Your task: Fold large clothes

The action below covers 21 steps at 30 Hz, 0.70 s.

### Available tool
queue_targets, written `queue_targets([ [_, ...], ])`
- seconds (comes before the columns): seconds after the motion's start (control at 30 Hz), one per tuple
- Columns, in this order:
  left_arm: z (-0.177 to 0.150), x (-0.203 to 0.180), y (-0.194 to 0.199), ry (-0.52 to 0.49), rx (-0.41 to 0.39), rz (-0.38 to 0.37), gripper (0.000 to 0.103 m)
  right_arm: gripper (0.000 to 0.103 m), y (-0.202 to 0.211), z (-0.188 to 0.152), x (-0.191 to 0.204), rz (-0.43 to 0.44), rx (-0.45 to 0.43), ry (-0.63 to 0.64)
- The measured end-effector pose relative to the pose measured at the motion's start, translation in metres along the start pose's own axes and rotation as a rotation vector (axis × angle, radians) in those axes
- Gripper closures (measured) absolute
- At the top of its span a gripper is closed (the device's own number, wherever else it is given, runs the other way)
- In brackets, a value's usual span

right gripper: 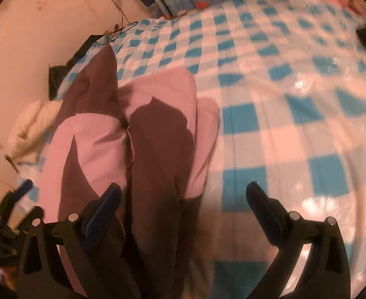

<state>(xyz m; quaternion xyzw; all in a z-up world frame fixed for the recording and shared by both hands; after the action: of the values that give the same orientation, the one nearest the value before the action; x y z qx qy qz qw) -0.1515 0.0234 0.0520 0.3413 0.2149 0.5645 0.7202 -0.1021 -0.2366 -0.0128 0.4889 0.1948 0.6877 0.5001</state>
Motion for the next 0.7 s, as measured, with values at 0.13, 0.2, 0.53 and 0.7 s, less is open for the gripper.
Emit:
queue_targets([
  [0.13,0.000,0.001,0.011,-0.014,-0.009,0.018,0.007,0.007,-0.010,-0.005,-0.014,0.129,0.078,-0.101],
  [0.2,0.001,0.002,0.015,-0.011,-0.010,0.025,0.007,0.007,-0.019,-0.011,-0.020,0.205,0.120,-0.173],
  [0.53,0.000,0.014,0.027,-0.039,-0.022,0.101,0.007,0.007,-0.033,-0.034,-0.024,0.271,0.166,-0.204],
  [0.7,0.002,0.021,0.031,-0.036,-0.033,0.106,0.007,0.007,-0.035,-0.036,-0.030,0.251,0.183,-0.181],
])
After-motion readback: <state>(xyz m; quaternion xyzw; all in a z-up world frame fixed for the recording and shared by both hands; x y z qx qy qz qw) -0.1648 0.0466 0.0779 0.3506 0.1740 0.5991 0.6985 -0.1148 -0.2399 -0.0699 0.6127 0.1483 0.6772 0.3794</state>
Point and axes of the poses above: each gripper's, at about its wrist camera, not at the fingertips, and y roughly against the way its jaws point, x to its left, z to its top, the point moved 1 cm from there along -y, roughly the way its jaws point, and after that the axes turned 1 degree about x, right-handed, at the moved point
